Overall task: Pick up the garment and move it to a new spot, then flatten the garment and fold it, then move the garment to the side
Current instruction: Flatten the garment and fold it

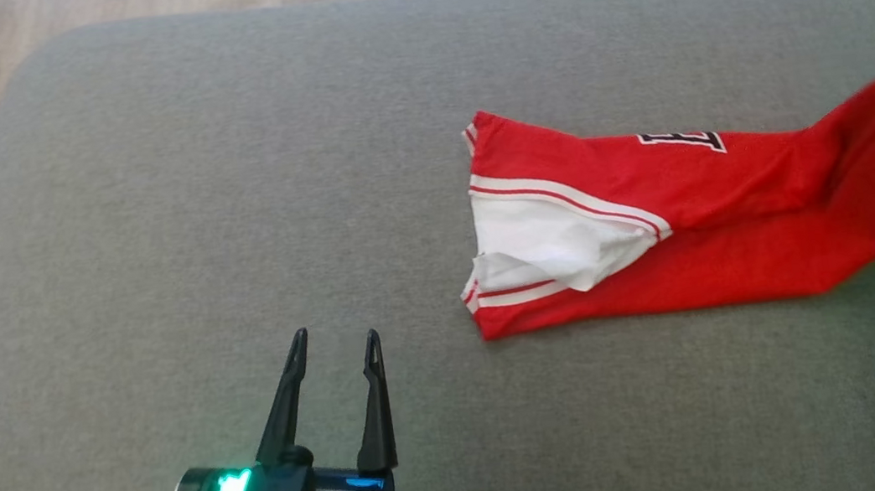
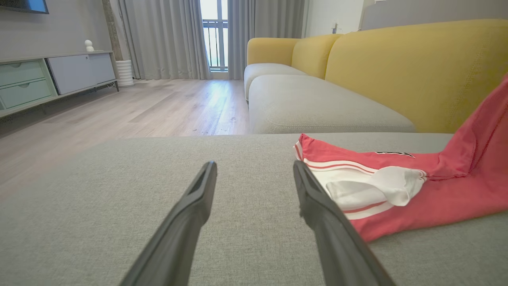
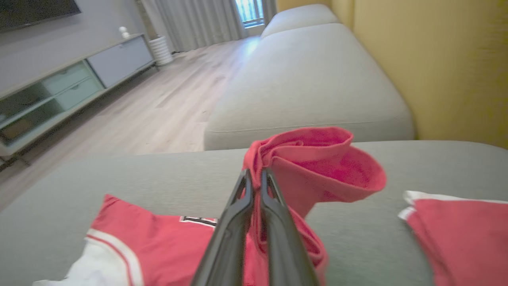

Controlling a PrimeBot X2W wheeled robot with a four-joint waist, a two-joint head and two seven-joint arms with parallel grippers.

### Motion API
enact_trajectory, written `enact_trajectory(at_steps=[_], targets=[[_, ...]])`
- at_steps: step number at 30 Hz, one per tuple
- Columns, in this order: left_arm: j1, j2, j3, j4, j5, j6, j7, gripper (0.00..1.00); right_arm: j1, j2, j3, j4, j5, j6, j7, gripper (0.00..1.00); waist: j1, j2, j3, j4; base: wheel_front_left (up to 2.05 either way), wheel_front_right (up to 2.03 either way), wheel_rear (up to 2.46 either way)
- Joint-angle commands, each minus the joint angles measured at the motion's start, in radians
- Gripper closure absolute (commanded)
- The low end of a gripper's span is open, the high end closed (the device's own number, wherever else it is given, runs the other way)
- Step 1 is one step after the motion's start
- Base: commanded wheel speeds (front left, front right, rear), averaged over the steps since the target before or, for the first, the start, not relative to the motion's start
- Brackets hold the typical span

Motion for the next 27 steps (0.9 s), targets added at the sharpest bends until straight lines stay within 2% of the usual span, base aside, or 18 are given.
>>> enact_trajectory(at_steps=[1,8,16,23,24,25,26,27], targets=[[-0.002,-0.006,0.029,-0.023,0.007,-0.005,-0.009,0.00,-0.044,-0.008,0.033,-0.057,-0.006,-0.001,0.009,1.00,0.0000,0.0000,-0.008,0.015,0.00,0.00,0.00],[-0.005,-0.012,0.024,-0.005,0.007,-0.035,-0.009,0.00,-0.103,0.081,0.206,-0.100,0.001,-0.001,0.058,1.00,0.0000,0.0000,-0.016,0.073,0.00,0.00,0.00],[-0.019,-0.027,0.015,0.008,0.012,-0.055,-0.009,0.00,-0.172,0.137,0.384,-0.025,0.029,-0.001,0.064,1.00,0.0000,0.0000,-0.004,0.135,0.00,0.00,0.00],[-0.032,-0.030,0.028,0.025,0.021,-0.068,-0.009,0.00,-0.218,0.180,0.496,0.054,0.048,-0.001,0.052,1.00,0.0000,0.0000,0.004,0.161,0.00,0.00,0.00],[-0.035,-0.031,0.030,0.026,0.021,-0.070,-0.009,0.00,-0.222,0.185,0.508,0.065,0.050,-0.001,0.050,0.95,0.0000,0.0000,0.006,0.163,0.00,0.00,0.00],[-0.037,-0.032,0.031,0.027,0.022,-0.071,-0.009,0.00,-0.226,0.191,0.518,0.074,0.054,-0.001,0.046,0.55,0.0000,0.0000,0.007,0.164,0.00,0.00,0.00],[-0.039,-0.033,0.032,0.027,0.023,-0.072,-0.009,0.00,-0.231,0.197,0.521,0.081,0.056,-0.001,0.036,0.00,0.0000,0.0000,0.008,0.164,0.00,0.00,0.00],[-0.041,-0.035,0.034,0.027,0.023,-0.072,-0.009,0.00,-0.236,0.202,0.523,0.085,0.056,-0.001,0.022,0.00,0.0000,0.0000,0.009,0.163,0.00,0.00,0.00]])
